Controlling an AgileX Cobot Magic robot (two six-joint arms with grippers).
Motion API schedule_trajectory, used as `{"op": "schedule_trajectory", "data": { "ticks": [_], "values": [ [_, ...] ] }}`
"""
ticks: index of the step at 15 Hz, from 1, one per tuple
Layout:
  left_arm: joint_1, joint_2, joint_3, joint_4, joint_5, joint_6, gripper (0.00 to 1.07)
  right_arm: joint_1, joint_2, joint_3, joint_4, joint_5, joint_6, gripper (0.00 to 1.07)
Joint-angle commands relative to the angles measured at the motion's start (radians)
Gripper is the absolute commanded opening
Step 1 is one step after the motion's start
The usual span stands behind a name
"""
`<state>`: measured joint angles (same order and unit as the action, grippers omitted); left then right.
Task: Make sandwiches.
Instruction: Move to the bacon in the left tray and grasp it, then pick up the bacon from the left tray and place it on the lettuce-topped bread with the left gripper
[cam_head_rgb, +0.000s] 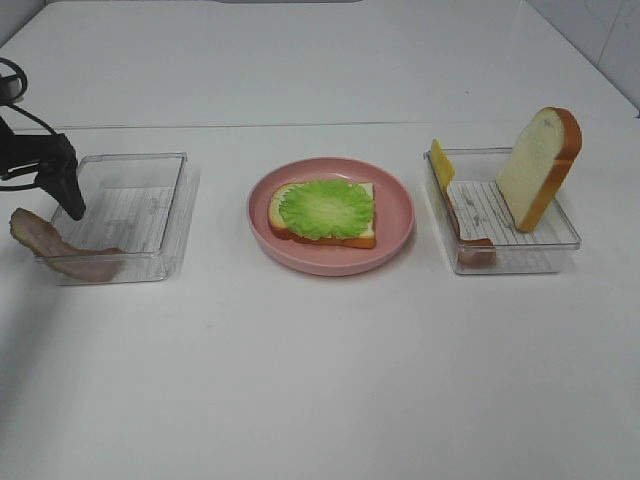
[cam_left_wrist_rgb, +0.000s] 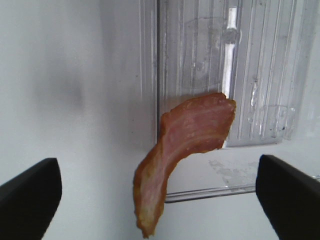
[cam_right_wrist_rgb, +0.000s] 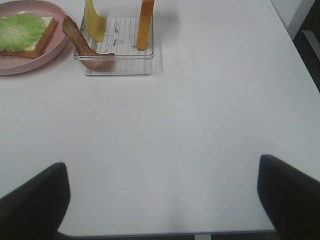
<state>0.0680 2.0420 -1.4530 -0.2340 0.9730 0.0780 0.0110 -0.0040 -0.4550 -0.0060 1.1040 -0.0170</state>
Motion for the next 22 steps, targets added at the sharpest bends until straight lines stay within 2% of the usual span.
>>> {"op": "schedule_trajectory", "data": {
  "ticks": [1,2,4,6,7,8,9,12,19,22],
  "values": [
    [0.001,0.019,0.009,-0.019,-0.010,0.005,0.99,-0.006,-0.027,0.004,0.000,-0.005,-0.005,0.99],
    [0.001,0.020,0.009,-0.019,-0.013,0.005,0.98,-0.006,-0.027,0.004,0.000,-0.005,-0.005,0.99],
    [0.001,0.020,0.009,-0.021,-0.013,0.005,0.83,-0.006,-0.027,0.004,0.000,-0.005,-0.005,0.99],
    [0.001,0.020,0.009,-0.031,-0.012,0.005,0.60,-0.006,-0.027,0.004,0.000,-0.005,-0.005,0.99],
    [0.001,0.020,0.009,-0.035,-0.009,0.005,0.53,-0.006,-0.027,0.004,0.000,-0.005,-0.005,0.99],
    [0.001,0.020,0.009,-0.044,-0.006,0.005,0.28,-0.006,-0.027,0.004,0.000,-0.005,-0.005,0.99],
    [0.001,0.020,0.009,-0.044,-0.005,0.005,0.24,-0.006,-0.027,0.004,0.000,-0.005,-0.005,0.99],
    [0.001,0.020,0.009,-0.042,0.005,-0.003,0.00,-0.006,-0.027,0.004,0.000,-0.005,-0.005,0.99],
    [-0.001,-0.005,0.009,-0.060,0.013,-0.014,0.00,-0.006,-0.027,0.004,0.000,-0.005,-0.005,0.99],
    [-0.001,-0.053,-0.018,-0.062,0.019,-0.014,0.00,-0.006,-0.027,0.004,0.000,-0.005,-0.005,0.99]
  ]
}}
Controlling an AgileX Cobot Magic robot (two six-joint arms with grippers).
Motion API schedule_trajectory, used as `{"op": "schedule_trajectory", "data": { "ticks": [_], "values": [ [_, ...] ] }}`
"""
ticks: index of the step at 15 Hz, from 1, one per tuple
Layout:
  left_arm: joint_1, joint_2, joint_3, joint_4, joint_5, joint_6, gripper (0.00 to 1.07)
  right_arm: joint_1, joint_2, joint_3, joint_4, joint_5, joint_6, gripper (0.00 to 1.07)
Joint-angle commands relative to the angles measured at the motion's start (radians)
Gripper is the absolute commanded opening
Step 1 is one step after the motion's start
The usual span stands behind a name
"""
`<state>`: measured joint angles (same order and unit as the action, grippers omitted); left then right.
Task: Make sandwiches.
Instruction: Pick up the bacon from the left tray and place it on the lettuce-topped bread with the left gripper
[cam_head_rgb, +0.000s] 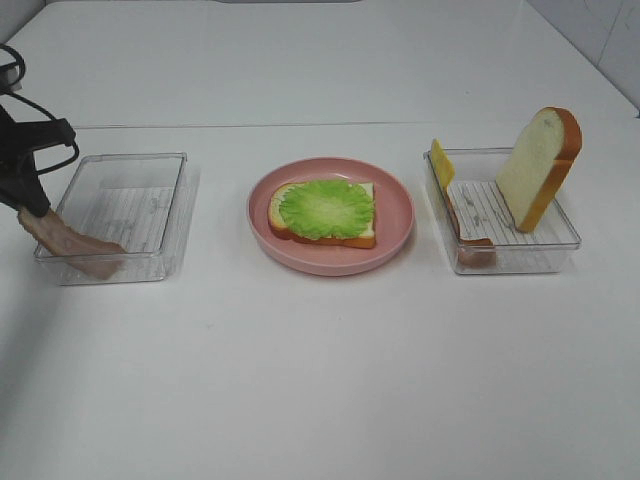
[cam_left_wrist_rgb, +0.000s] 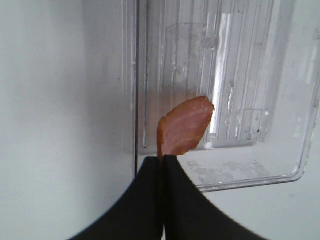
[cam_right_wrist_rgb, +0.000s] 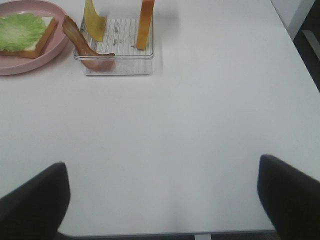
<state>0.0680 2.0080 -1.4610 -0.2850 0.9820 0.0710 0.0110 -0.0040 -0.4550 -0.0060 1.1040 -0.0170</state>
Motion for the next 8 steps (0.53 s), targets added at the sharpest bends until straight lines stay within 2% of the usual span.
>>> {"op": "schedule_trajectory", "data": {
  "ticks": [1,6,8],
  "values": [
    [-0.001,-0.035,-0.024,-0.016,0.021,-0.007,0.00,-0.006,-0.027,0.004,0.000,-0.005,-0.005,0.99],
    [-0.001,-0.149,-0.117,-0.064,0.044,-0.014,0.00,-0.006,-0.027,0.004,0.000,-0.005,-0.005,0.99],
    [-0.029,-0.169,-0.153,-0.060,0.060,-0.019,0.00,-0.006,-0.027,0.004,0.000,-0.005,-0.005,0.99]
  ]
}}
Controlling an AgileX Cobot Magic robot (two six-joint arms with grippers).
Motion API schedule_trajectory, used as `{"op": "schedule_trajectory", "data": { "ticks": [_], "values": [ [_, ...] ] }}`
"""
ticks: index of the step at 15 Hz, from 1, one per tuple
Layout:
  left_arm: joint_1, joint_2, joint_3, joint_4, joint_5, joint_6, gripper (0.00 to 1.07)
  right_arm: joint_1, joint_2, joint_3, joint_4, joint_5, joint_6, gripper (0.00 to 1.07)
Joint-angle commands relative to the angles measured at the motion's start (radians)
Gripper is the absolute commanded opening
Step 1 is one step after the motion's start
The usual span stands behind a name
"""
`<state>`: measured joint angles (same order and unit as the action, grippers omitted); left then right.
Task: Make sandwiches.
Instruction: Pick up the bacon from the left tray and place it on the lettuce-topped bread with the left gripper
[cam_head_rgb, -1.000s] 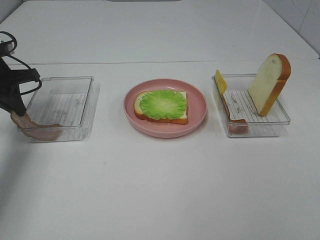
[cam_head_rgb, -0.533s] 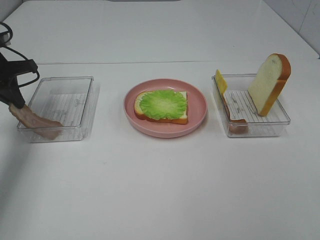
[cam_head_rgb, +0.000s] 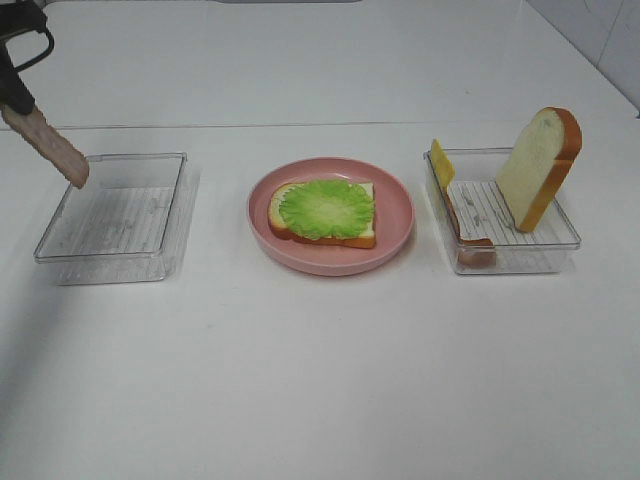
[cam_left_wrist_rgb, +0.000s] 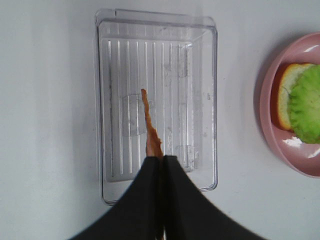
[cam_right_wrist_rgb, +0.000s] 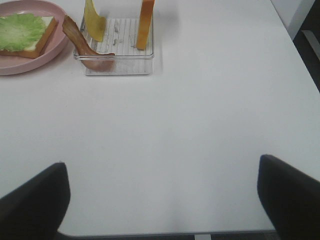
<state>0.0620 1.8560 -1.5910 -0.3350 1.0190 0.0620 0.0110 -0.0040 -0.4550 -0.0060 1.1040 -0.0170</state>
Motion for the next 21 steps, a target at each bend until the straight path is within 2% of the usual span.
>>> {"op": "schedule_trajectory", "data": {
  "ticks": [1,2,6,7,11,14,15,18,20,21],
  "values": [
    [-0.036,-0.018,-0.033,-0.006,0.023,-0.014,0.00,-0.006,-0.027,0.004,0.000,-0.005,-0.005,0.99],
    [-0.105,-0.019,-0.075,-0.002,0.011,-0.025,0.00,-0.006,-0.027,0.004,0.000,-0.005,-0.005,0.99],
    [-0.216,-0.018,-0.116,-0.001,-0.062,-0.075,0.00,-0.006,-0.027,0.004,0.000,-0.005,-0.005,0.99],
    [-0.270,-0.016,-0.116,-0.002,-0.129,-0.100,0.00,-0.006,-0.027,0.004,0.000,-0.005,-0.005,0.99],
    [-0.401,0.018,-0.116,-0.071,-0.277,-0.102,0.00,-0.006,-0.027,0.004,0.000,-0.005,-0.005,0.99],
    [-0.458,0.052,-0.116,-0.145,-0.353,-0.101,0.00,-0.006,-0.027,0.004,0.000,-0.005,-0.005,0.99],
    [-0.499,0.085,-0.116,-0.199,-0.411,-0.091,0.00,-0.006,-0.027,0.004,0.000,-0.005,-0.005,0.99],
    [-0.529,0.149,-0.116,-0.296,-0.451,-0.072,0.00,-0.006,-0.027,0.004,0.000,-0.005,-0.005,0.99],
    [-0.537,0.220,-0.116,-0.475,-0.449,0.026,0.00,-0.006,-0.027,0.004,0.000,-0.005,-0.005,0.99],
    [-0.537,0.234,-0.116,-0.524,-0.448,0.056,0.00,-0.006,-0.027,0.004,0.000,-0.005,-0.005,0.99]
  ]
}}
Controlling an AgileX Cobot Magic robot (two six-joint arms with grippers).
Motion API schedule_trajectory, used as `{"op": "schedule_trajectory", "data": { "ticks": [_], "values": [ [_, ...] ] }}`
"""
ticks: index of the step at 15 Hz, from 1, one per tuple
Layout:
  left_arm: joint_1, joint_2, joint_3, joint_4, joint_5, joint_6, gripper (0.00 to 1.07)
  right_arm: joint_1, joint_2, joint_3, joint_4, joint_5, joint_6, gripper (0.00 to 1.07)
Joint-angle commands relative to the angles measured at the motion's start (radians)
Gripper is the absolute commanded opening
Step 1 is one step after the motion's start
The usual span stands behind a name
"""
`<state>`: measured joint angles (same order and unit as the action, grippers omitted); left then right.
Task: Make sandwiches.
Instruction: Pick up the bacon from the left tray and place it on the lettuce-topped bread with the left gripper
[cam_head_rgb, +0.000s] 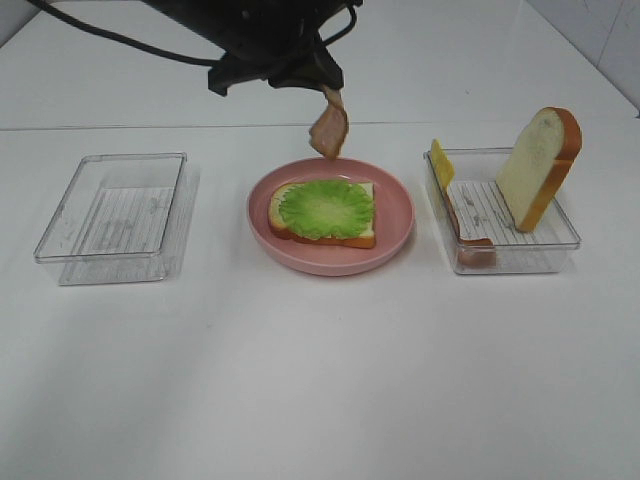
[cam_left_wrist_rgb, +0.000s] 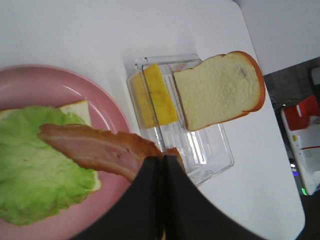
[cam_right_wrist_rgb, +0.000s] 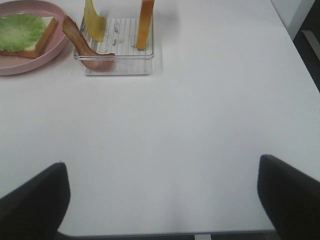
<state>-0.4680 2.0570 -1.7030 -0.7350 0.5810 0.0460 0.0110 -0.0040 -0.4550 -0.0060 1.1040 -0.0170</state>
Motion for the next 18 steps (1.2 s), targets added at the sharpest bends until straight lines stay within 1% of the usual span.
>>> {"op": "schedule_trajectory", "data": {
  "ticks": [1,3,4,7,10,11,13,15,16,17,18],
  "values": [
    [-0.007,0.063,-0.004,-0.214,-0.008,0.130,0.00,-0.006,-0.027,0.004,0.000,-0.005,-0.005,0.99],
    [-0.007,0.125,-0.004,-0.395,0.004,0.265,0.00,-0.006,-0.027,0.004,0.000,-0.005,-0.005,0.99],
    [-0.007,0.151,-0.004,-0.424,0.011,0.283,0.00,-0.006,-0.027,0.004,0.000,-0.005,-0.005,0.99],
    [0.007,0.212,-0.004,-0.426,0.035,0.306,0.00,-0.006,-0.027,0.004,0.000,-0.005,-0.005,0.99],
    [0.038,0.236,-0.004,-0.413,0.091,0.306,0.00,-0.006,-0.027,0.004,0.000,-0.005,-0.005,0.99],
    [0.053,0.232,-0.004,-0.403,0.096,0.302,0.00,-0.006,-0.027,0.004,0.000,-0.005,-0.005,0.99],
    [0.079,0.231,-0.004,-0.339,0.098,0.245,0.00,-0.006,-0.027,0.004,0.000,-0.005,-0.005,0.99],
    [0.079,0.231,-0.004,-0.229,0.090,0.189,0.00,-0.006,-0.027,0.004,0.000,-0.005,-0.005,0.99],
    [0.079,0.231,-0.004,-0.200,0.090,0.176,0.00,-0.006,-0.027,0.004,0.000,-0.005,-0.005,0.99],
    [0.079,0.231,-0.004,-0.146,0.094,0.139,0.00,-0.006,-0.027,0.004,0.000,-0.005,-0.005,0.99],
    [0.079,0.231,-0.004,-0.070,0.094,0.082,0.00,-0.006,-0.027,0.004,0.000,-0.005,-0.005,0.99]
  ]
}}
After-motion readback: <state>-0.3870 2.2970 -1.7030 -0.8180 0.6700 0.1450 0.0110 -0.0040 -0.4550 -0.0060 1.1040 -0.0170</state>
